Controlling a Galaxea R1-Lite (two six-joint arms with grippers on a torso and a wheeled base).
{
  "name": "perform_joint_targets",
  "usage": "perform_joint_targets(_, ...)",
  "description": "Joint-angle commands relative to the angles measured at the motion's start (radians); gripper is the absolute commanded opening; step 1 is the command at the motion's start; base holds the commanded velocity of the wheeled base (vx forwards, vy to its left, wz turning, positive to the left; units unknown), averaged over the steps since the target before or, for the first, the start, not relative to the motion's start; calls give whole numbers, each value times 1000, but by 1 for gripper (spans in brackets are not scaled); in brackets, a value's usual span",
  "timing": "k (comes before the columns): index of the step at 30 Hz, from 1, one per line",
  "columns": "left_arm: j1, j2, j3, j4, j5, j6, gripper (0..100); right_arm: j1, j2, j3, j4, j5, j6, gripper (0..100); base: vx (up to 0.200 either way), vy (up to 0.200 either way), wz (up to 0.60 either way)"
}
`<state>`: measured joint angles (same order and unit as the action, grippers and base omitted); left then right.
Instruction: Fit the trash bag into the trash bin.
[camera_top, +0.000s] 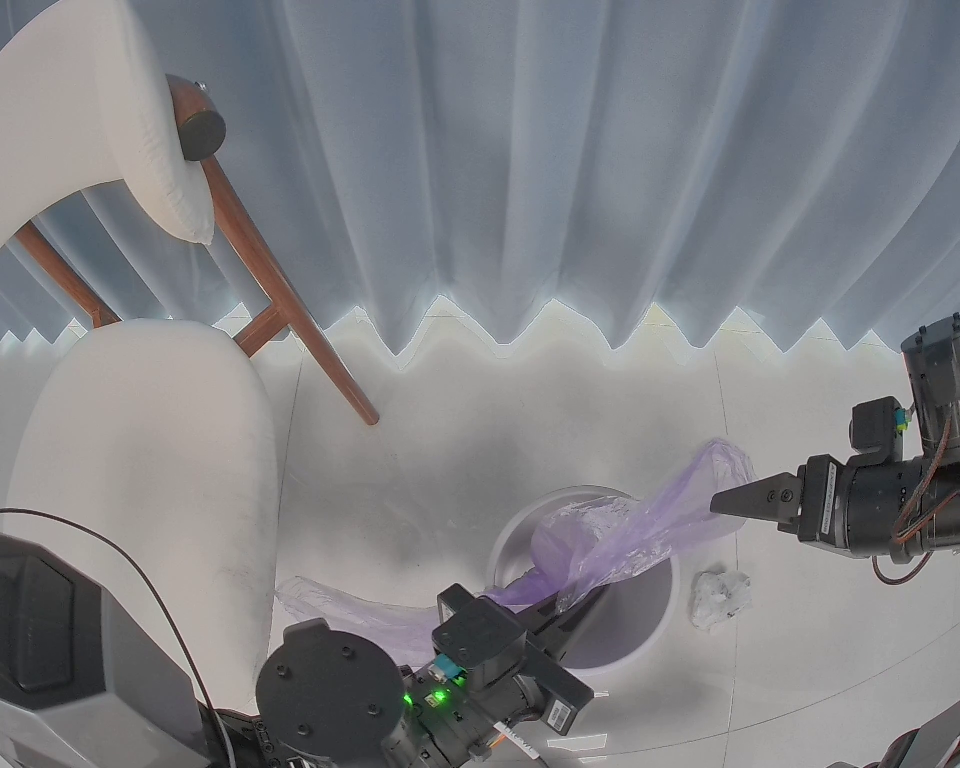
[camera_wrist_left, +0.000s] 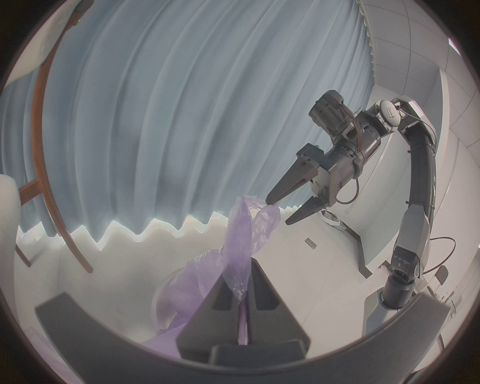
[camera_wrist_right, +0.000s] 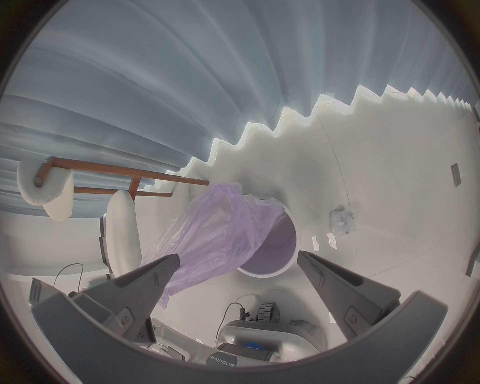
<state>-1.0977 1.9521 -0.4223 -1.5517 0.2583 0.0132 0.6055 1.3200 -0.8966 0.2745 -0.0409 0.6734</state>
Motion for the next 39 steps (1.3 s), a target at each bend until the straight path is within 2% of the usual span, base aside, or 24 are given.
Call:
perform_joint_targets(1,-13,4,0,-1,2,-2,0,5,18,18,-20,-5,-2,100,0,0,0)
perform_joint_targets(22,-2,1,-38,1,33,-7,0,28,59,73,-70,-14,-2,100,0,0,0)
perform_joint_targets(23,-2,2,-38,-1,33,-7,0,28,67,79,-83,-16,-2,0,0,0,0)
perform_joint_targets(29,-10,2,-35,-1,33,-7,0,30,96,104,-161,-60,-5,0,0,0,0)
perform_joint_targets(34,-5,8,-36,-1,33,-9,0,28,90,113,-172,-77,-44,0,0,0,0)
perform_joint_targets(39,-4,13,-38,-1,32,-12,0,23,74,131,-198,-149,-92,0,0,0,0)
